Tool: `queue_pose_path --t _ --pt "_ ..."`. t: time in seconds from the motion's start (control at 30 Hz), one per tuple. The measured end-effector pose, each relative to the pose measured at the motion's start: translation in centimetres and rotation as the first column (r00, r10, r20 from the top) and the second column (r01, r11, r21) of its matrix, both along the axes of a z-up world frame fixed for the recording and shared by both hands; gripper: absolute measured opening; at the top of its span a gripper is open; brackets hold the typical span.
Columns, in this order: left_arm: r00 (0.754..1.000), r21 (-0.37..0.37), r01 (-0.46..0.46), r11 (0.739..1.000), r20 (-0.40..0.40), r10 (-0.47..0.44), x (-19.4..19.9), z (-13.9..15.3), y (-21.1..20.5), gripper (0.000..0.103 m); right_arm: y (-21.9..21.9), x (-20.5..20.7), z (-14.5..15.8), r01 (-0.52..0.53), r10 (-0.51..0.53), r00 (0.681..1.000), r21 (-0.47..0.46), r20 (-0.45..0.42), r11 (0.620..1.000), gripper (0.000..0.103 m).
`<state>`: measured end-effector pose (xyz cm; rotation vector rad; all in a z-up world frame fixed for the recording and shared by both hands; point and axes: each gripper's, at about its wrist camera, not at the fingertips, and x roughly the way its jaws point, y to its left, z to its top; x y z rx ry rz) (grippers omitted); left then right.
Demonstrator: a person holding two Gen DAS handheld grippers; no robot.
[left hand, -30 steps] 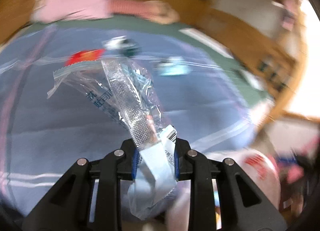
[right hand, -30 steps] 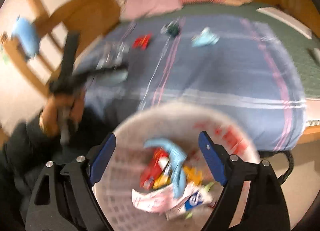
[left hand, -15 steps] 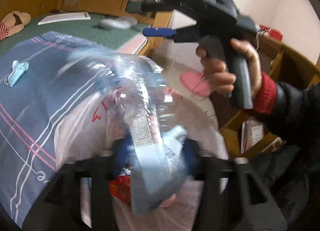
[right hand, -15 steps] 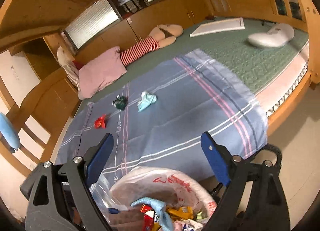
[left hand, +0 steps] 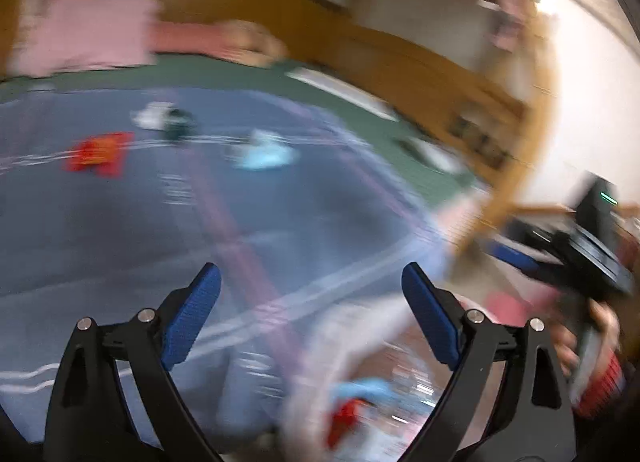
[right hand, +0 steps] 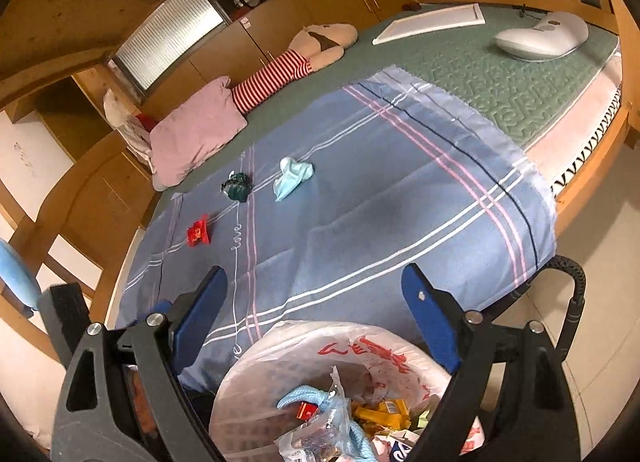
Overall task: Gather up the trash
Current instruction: 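Carry the clear plastic and blue cloth over the trash bag and open both grippers, then reach the left gripper to the dark green wrapper while the right reaches the white tissue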
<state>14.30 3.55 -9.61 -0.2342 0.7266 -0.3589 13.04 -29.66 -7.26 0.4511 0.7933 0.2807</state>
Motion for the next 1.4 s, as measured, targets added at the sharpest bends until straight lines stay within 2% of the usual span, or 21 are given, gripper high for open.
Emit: queue_pose_path --t 0.03,0.1,0.2,0.3,0.4,0.5,0.53,0.6,0.7,0.77,0.9,0.93,0.97,1.0,1.03,1.07,1.17,1.3,1.4 --pt "0.997 0.037 -0.076 0.996 -0.009 0.077 0.3 -0.2 0.6 0.091 0.2 0.1 -0.2 -0.003 0.003 1.000 -0.001 -0.004 1.000 0.087" --pt "0.992 0.050 -0.124 0.991 -0.030 0.125 0.8 -0.5 1.9 0.091 1.0 0.3 -0.4 -0.016 0.016 1.000 -0.006 -0.014 1.000 0.087" --pt "0.990 0.048 -0.132 0.990 -0.046 0.135 1.4 -0.7 2.4 0.091 2.0 0.6 -0.9 -0.036 0.036 0.999 -0.012 -0.026 0.999 0.087" --pt "0.985 0.121 -0.168 0.978 -0.020 0.172 0.6 -0.3 1.4 0.091 3.2 0.9 -1.2 -0.057 0.057 0.998 -0.018 -0.034 0.998 0.087" --pt "0.957 0.197 -0.287 0.938 0.016 0.289 0.6 -0.2 2.2 0.091 4.4 1.4 -1.2 -0.078 0.078 0.996 -0.019 -0.034 0.997 0.087" --pt "0.918 0.202 -0.391 0.898 0.010 0.397 0.7 -0.1 4.1 0.091 5.7 2.0 -1.1 -0.098 0.098 0.995 -0.021 -0.031 0.995 0.087" --pt "0.892 0.197 -0.443 0.875 -0.001 0.452 0.7 -0.2 5.1 0.091 6.1 2.2 -1.0 -0.105 0.104 0.994 -0.023 -0.029 0.994 0.087" --pt "0.857 0.171 -0.502 0.848 -0.030 0.514 0.5 -0.3 6.8 0.091 7.0 2.6 -0.8 -0.120 0.119 0.993 -0.029 -0.023 0.992 0.087" --pt "0.825 0.089 -0.550 0.831 -0.101 0.557 0.3 0.3 9.9 0.091 9.2 4.2 -0.3 -0.156 0.156 0.988 -0.062 -0.016 0.986 0.087" --pt "0.796 0.055 -0.595 0.802 -0.097 0.597 0.1 1.5 12.4 0.092 10.8 5.5 -0.2 -0.176 0.174 0.984 -0.093 -0.032 0.980 0.087" --pt "0.691 0.016 -0.719 0.695 -0.086 0.717 -0.1 2.2 18.5 0.095 15.6 10.1 -0.1 -0.237 0.231 0.971 -0.142 -0.055 0.961 0.087" --pt "0.656 0.013 -0.750 0.662 -0.114 0.746 -0.1 1.5 19.8 0.095 17.3 11.6 0.0 -0.251 0.246 0.968 -0.169 -0.049 0.953 0.087" --pt "0.617 0.007 -0.779 0.627 -0.173 0.768 -0.2 0.8 20.8 0.095 19.1 13.1 0.1 -0.268 0.265 0.963 -0.190 -0.041 0.944 0.087" --pt "0.568 -0.028 -0.813 0.582 -0.257 0.782 -0.5 -0.1 21.8 0.095 20.4 14.0 0.1 -0.283 0.281 0.959 -0.199 -0.037 0.938 0.087" --pt "0.558 -0.079 -0.824 0.560 -0.281 0.781 -0.8 -0.3 22.3 0.095 22.3 15.7 0.0 -0.299 0.298 0.954 -0.213 -0.041 0.930 0.087" --pt "0.559 -0.097 -0.825 0.556 -0.274 0.782 -0.9 -0.2 22.4 0.095 23.7 16.9 -0.2 -0.303 0.301 0.953 -0.227 -0.045 0.926 0.087" --pt "0.563 -0.077 -0.824 0.561 -0.224 0.796 -1.2 0.4 21.8 0.095 29.3 22.3 -0.8 -0.295 0.305 0.952 -0.324 -0.020 0.899 0.087" --pt "0.591 -0.064 -0.804 0.591 -0.203 0.781 -1.3 0.7 21.2 0.095 33.5 28.6 -2.2 -0.192 0.206 0.978 -0.399 -0.007 0.897 0.087" --pt "0.596 -0.057 -0.800 0.597 -0.180 0.782 -1.4 0.9 21.0 0.096 36.4 32.5 -3.6 -0.171 0.172 0.984 -0.483 -0.041 0.859 0.087"
